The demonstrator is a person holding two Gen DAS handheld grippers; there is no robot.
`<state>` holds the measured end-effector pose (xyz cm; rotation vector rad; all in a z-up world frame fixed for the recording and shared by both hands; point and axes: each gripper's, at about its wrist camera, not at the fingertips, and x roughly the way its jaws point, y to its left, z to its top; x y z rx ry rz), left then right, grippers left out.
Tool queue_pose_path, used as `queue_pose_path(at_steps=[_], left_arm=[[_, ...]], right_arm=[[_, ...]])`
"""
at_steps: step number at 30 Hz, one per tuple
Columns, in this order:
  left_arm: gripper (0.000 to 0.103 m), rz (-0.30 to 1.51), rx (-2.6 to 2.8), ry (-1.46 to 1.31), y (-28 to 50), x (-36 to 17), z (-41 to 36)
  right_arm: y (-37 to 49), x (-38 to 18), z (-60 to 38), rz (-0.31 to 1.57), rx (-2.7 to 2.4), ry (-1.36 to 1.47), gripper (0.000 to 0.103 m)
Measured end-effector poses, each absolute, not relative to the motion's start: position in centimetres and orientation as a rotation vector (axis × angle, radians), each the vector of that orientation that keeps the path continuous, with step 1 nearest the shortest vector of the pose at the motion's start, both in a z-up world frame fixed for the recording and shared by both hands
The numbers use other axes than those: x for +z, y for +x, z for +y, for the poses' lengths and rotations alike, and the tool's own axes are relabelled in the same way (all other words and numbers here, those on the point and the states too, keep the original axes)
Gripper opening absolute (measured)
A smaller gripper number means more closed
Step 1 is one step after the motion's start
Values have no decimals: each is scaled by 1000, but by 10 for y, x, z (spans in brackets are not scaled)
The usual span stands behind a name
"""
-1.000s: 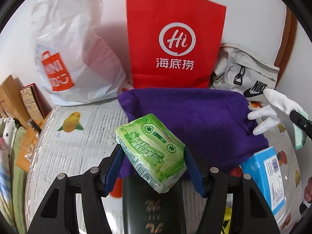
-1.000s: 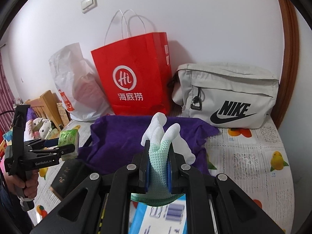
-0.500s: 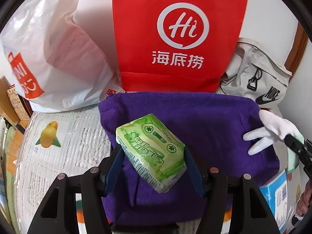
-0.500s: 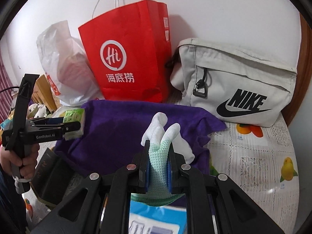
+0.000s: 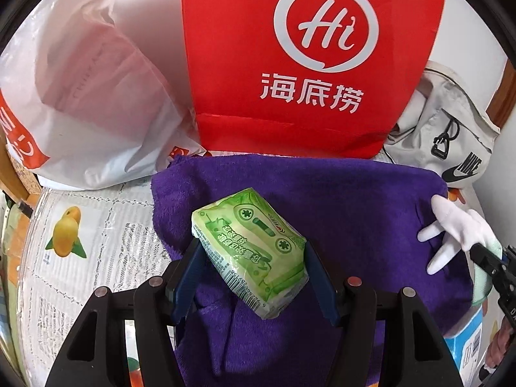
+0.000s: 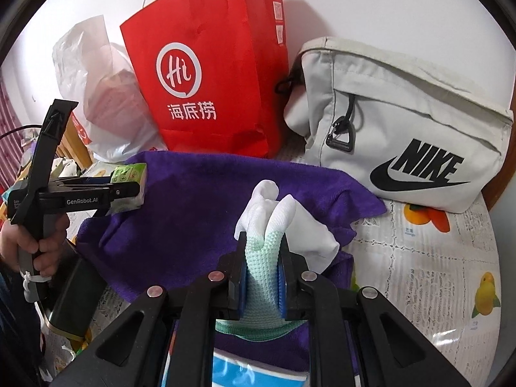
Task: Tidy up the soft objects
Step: 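Carry the glove with the right tool while the left tool carries the wipes pack to the purple towel, then open the left tool to drop the wipes pack while the right tool releases the glove on the towel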
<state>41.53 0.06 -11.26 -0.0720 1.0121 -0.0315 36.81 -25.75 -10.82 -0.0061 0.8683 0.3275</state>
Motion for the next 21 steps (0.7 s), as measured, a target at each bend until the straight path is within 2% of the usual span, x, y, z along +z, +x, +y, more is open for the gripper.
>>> queue_pose_path(at_steps=[6, 7, 9, 10, 11, 21], left_arm=[[64, 1037, -36, -64, 424, -116, -4], [66, 1044, -35, -66, 426, -117, -4], [72, 1055, -33, -73, 426, -118, -4], [78, 1056, -26, -78, 426, -117, -3], [78, 1052, -21, -81, 425, -116, -2], [78, 976, -10, -79, 391, -87, 7]], right_arm=[[373, -112, -258, 889, 328, -1, 19], [375, -113, -258, 893, 329, 0, 24], [375, -115, -258, 903, 333, 1, 42], [374, -115, -258, 904, 335, 1, 55], [372, -113, -258, 897, 334, 0, 63], [348, -91, -262, 848, 287, 27, 64]])
